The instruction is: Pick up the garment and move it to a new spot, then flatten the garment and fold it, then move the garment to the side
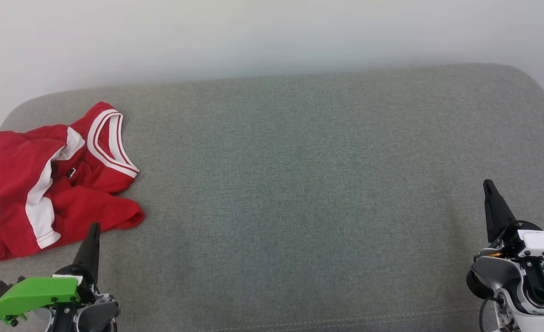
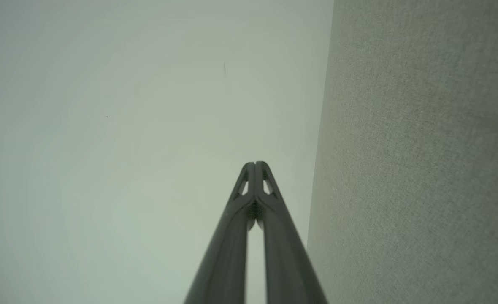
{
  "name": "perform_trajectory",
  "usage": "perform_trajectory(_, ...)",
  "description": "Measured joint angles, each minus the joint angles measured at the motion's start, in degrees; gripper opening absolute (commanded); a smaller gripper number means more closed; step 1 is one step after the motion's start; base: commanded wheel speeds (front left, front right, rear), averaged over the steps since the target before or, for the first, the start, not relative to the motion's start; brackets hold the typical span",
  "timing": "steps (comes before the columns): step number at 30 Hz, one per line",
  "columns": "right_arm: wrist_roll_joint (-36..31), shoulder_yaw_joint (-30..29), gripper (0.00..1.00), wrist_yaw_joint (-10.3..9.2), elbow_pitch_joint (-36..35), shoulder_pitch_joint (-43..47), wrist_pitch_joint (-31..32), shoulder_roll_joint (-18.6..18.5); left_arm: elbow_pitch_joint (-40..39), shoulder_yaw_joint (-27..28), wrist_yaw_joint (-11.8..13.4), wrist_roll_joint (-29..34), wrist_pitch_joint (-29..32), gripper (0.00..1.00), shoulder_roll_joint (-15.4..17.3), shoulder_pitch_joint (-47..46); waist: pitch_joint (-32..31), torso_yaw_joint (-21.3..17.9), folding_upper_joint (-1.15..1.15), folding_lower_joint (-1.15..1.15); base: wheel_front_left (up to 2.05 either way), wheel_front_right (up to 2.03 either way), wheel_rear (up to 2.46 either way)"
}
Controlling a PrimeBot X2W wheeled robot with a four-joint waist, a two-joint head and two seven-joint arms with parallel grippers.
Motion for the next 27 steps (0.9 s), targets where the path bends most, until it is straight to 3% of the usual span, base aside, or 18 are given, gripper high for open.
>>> perform_trajectory(27, 0.0, -0.1, 0.0, 0.0, 0.0, 0.0, 0.2, 0.0, 0.0, 0.1, 0.0, 0.0, 0.0, 0.0, 0.0, 0.0, 0.0, 0.0, 0.0, 0.0, 0.0, 0.0, 0.0)
